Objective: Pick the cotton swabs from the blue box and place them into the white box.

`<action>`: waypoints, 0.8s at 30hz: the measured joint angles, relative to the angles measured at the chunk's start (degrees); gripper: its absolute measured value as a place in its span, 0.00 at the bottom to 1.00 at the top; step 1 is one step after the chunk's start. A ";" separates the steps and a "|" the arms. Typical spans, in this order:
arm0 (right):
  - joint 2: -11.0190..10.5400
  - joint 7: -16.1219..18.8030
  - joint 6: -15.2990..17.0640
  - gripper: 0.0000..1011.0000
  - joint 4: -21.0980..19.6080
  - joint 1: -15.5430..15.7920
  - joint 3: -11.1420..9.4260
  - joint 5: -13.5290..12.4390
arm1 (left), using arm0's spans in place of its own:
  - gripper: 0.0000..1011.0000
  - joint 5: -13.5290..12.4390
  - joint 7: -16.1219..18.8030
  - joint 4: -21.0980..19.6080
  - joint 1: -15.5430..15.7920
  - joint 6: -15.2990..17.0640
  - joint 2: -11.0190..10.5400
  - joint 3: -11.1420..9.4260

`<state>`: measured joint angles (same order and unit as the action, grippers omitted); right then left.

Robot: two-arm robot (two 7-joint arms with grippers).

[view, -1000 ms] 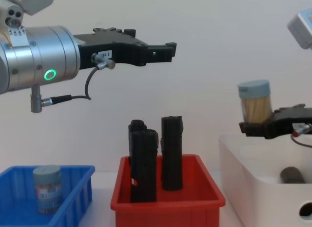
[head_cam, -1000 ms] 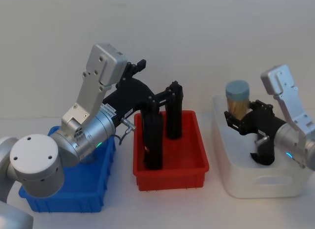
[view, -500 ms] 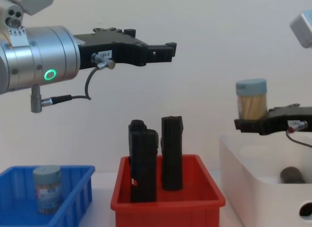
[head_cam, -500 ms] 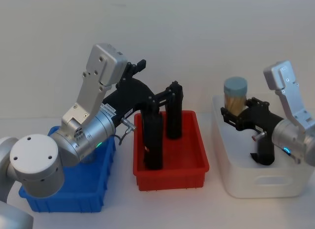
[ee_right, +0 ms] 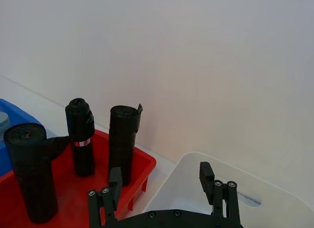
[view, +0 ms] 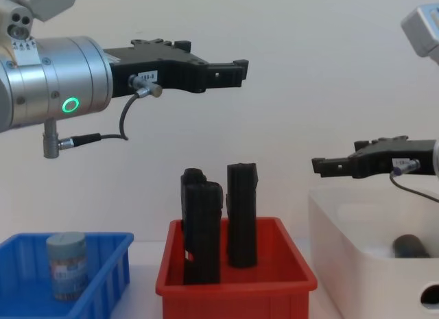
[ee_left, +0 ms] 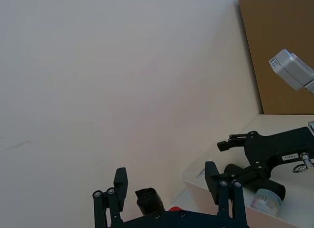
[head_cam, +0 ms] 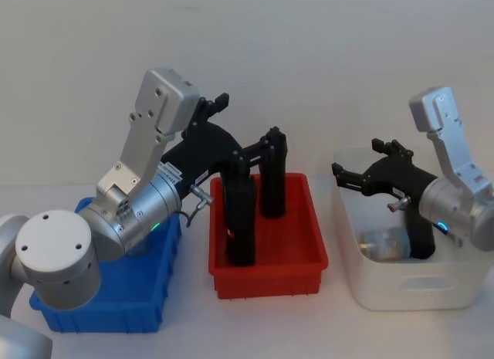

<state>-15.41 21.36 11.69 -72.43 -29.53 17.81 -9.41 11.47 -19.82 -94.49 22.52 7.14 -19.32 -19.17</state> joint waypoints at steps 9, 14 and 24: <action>0.25 0.42 -0.48 0.99 0.56 -0.49 0.06 -0.17 | 0.99 0.00 0.00 0.00 0.00 0.00 0.00 0.00; 0.34 0.58 -0.65 0.99 0.77 -0.66 0.08 -0.22 | 0.99 0.00 0.00 0.00 0.00 0.00 0.00 0.00; 0.42 0.74 -0.83 0.99 0.98 -0.84 0.09 -0.29 | 0.99 0.00 0.00 0.00 0.00 0.00 0.00 0.00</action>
<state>-15.00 22.10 10.86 -71.45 -30.37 17.89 -9.69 11.47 -19.82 -94.49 22.52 7.14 -19.31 -19.17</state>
